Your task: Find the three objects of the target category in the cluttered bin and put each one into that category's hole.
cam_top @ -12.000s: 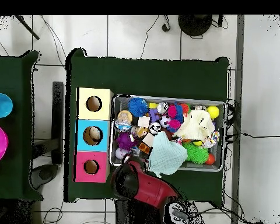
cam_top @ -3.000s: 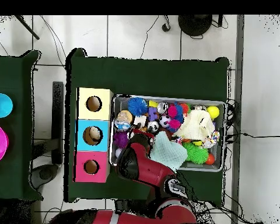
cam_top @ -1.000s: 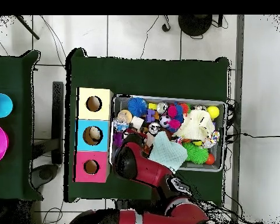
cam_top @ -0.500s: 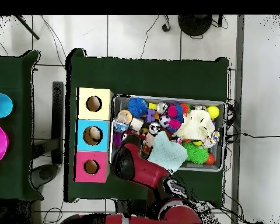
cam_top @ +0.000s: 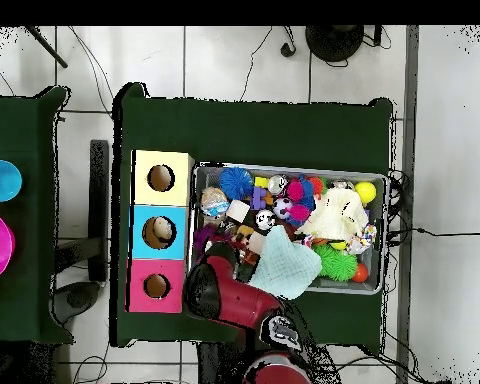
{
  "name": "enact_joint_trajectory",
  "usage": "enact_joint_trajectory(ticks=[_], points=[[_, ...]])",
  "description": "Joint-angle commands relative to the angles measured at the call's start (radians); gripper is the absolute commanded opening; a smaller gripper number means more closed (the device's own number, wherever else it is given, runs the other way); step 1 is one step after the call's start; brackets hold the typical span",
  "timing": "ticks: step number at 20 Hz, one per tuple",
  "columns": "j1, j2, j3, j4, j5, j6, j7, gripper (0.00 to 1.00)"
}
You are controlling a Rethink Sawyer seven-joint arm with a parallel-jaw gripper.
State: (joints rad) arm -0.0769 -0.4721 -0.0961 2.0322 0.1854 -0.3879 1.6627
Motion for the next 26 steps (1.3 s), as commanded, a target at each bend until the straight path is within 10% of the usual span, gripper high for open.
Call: enact_joint_trajectory(ticks=[1, 15, 26], points=[[0.021, 0.002, -0.05, 0.016, 0.036, 0.118, 0.15, 1.0], [0.122, 0.047, -0.189, -0.015, 0.07, -0.078, 0.2, 1.0], [0.061, 0.1, -0.069, -0.076, 0.013, -0.175, 0.286, 1.0]])
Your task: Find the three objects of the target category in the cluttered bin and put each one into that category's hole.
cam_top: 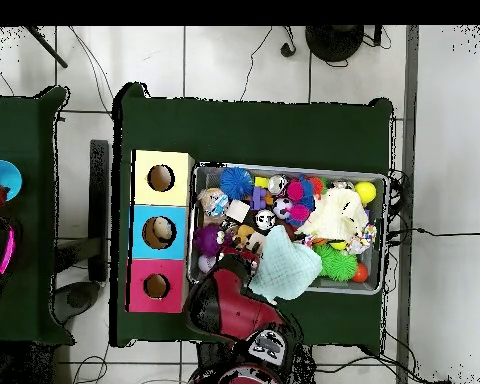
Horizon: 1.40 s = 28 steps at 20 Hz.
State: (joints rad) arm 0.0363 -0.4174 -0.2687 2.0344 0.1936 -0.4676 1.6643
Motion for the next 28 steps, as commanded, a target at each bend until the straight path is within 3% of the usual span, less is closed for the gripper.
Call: enact_joint_trajectory(ticks=[1, 14, 22, 28], points=[[-0.06, 0.041, 0.113, -0.077, -0.002, -0.096, 0.287, 1.0], [-0.153, -0.057, 0.218, -0.025, -0.096, -0.074, 0.306, 1.0], [-0.204, -0.073, 0.29, -0.034, -0.162, -0.058, 0.327, 1.0], [-0.205, -0.062, 0.288, -0.049, -0.164, -0.058, 0.324, 1.0]])
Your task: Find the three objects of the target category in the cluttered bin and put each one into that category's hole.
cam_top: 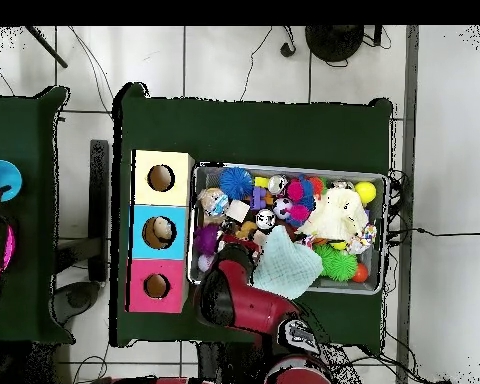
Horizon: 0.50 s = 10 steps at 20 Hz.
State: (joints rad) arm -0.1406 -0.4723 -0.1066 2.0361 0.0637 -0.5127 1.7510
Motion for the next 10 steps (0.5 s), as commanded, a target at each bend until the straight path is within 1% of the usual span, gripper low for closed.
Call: enact_joint_trajectory(ticks=[1, 5, 10], points=[[-0.022, -0.004, 0.12, -0.054, -0.029, -0.011, 0.232, 1.0], [-0.011, 0.012, 0.095, -0.063, -0.015, -0.013, 0.215, 1.0], [0.031, 0.021, 0.044, -0.048, 0.032, -0.017, 0.203, 1.0]])
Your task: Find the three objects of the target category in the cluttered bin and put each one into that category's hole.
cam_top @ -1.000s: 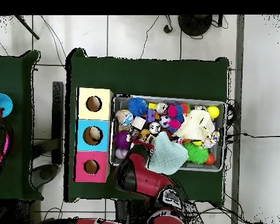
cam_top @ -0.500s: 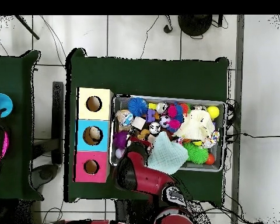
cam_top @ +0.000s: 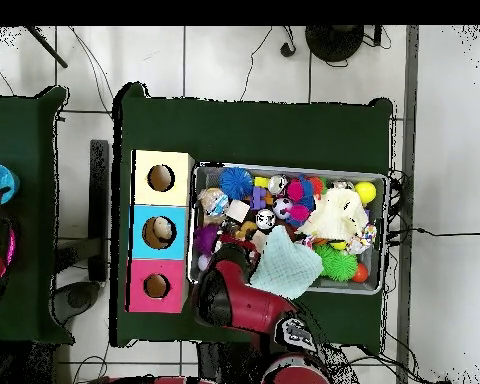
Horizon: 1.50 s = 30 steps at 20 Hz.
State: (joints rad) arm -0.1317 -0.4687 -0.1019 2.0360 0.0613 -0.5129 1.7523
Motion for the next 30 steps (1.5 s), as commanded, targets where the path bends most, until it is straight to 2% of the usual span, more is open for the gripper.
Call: enact_joint_trajectory(ticks=[1, 6, 12, 17, 24, 28, 30], points=[[0.026, 0.022, 0.035, -0.046, 0.038, -0.022, 0.204, 1.0], [0.031, 0.031, 0.025, -0.057, 0.045, -0.021, 0.208, 1.0], [0.037, 0.092, 0.017, -0.088, 0.053, -0.07, 0.215, 1.0], [0.063, 0.06, -0.032, -0.05, 0.074, -0.046, 0.194, 1.0], [0.074, -0.012, -0.086, -0.011, 0.062, 0.009, 0.171, 1.0], [0.101, -0.009, -0.1, -0.004, 0.077, 0.004, 0.182, 1.0], [0.081, -0.006, -0.099, -0.011, 0.057, 0.0, 0.185, 1.0]])
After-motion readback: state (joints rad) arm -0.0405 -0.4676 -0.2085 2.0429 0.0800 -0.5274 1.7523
